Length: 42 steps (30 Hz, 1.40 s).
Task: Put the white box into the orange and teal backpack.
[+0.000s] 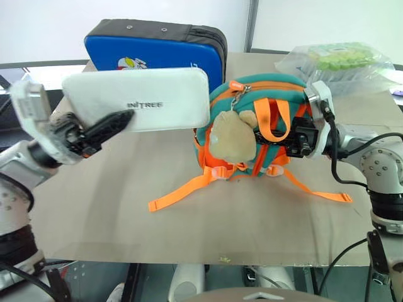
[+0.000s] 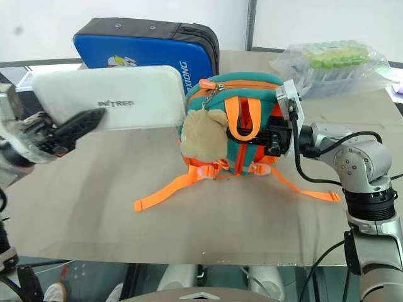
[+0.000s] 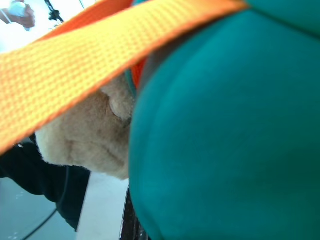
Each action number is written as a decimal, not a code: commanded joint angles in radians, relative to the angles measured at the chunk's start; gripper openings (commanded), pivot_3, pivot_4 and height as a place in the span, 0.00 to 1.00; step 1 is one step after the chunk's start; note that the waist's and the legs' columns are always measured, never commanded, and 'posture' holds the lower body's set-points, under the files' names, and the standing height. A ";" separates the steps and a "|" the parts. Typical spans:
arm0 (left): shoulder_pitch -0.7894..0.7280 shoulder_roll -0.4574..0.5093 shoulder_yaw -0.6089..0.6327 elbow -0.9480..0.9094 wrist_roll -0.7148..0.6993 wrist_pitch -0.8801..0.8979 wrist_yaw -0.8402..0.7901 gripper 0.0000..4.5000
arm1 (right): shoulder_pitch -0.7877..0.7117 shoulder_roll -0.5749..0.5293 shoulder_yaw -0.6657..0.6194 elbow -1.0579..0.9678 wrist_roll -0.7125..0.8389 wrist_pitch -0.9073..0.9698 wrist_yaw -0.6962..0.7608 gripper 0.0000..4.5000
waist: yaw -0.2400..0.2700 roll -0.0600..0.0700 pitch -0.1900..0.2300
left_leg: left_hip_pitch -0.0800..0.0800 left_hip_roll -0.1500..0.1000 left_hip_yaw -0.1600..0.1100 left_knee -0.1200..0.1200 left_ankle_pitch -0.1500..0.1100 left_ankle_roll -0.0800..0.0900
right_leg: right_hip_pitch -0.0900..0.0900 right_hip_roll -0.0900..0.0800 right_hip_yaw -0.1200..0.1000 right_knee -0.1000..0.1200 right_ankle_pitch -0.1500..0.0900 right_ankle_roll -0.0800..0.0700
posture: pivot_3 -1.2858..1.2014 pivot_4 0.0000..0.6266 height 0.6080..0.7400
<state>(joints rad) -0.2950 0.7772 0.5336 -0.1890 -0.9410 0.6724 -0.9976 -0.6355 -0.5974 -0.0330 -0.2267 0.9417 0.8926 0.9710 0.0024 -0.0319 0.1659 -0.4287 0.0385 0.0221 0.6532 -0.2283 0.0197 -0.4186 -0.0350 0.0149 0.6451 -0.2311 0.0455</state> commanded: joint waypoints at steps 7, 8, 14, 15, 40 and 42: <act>-0.122 -0.014 -0.030 0.058 0.030 -0.092 0.026 0.62 | 0.028 -0.058 -0.040 -0.097 0.052 0.007 0.050 0.01 | 0.007 0.000 0.000 | 0.000 0.000 0.000 0.000 0.000 0.000 | 0.000 0.002 0.000 0.000 0.000 0.000 | 0.52 0.24 1.00; -0.124 -0.010 -0.041 0.065 0.042 -0.102 0.011 0.62 | 0.031 -0.059 -0.041 -0.100 0.053 0.008 0.050 0.01 | 0.007 0.000 0.000 | 0.000 0.000 0.000 0.000 0.000 0.000 | 0.000 0.002 0.000 0.000 0.000 0.000 | 0.52 0.24 1.00; -0.094 -0.028 -0.135 0.027 0.108 -0.159 -0.039 0.62 | 0.038 -0.050 -0.045 -0.108 0.061 0.003 0.033 0.01 | 0.007 0.000 0.000 | 0.000 0.000 0.000 0.000 0.000 0.000 | 0.000 0.001 0.000 0.000 0.000 0.000 | 0.52 0.24 1.00; -0.087 -0.036 -0.158 0.011 0.124 -0.173 -0.040 0.62 | 0.038 -0.048 -0.046 -0.109 0.063 0.002 0.030 0.01 | 0.009 0.000 0.000 | 0.000 0.000 0.000 0.000 0.000 0.000 | 0.000 0.001 0.000 0.000 0.000 0.000 | 0.52 0.24 1.00; -0.408 -0.385 -0.714 0.117 0.634 -0.261 0.069 0.99 | 0.067 0.014 -0.065 -0.166 0.054 -0.023 -0.079 0.00 | 0.009 0.001 -0.001 | 0.000 -0.001 -0.001 0.004 0.000 0.000 | 0.002 0.003 -0.001 0.003 0.000 0.001 | 0.52 0.24 1.00; -0.370 -0.338 -0.543 0.041 0.426 -0.104 0.041 0.99 | 0.075 0.014 -0.067 -0.167 0.040 -0.033 -0.089 0.00 | -0.002 0.001 -0.001 | 0.000 0.000 -0.002 0.005 0.000 0.000 | 0.001 0.003 -0.001 0.003 0.000 0.001 | 0.52 0.24 1.00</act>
<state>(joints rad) -0.6588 0.4203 -0.0971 -0.0768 -0.3995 0.4989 -0.9344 -0.5553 -0.5822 -0.0677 -0.3654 0.9823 0.8888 0.8923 0.0005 -0.0307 0.1648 -0.4287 0.0386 0.0193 0.6579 -0.2282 0.0200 -0.4177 -0.0321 0.0149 0.6494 -0.2309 0.0461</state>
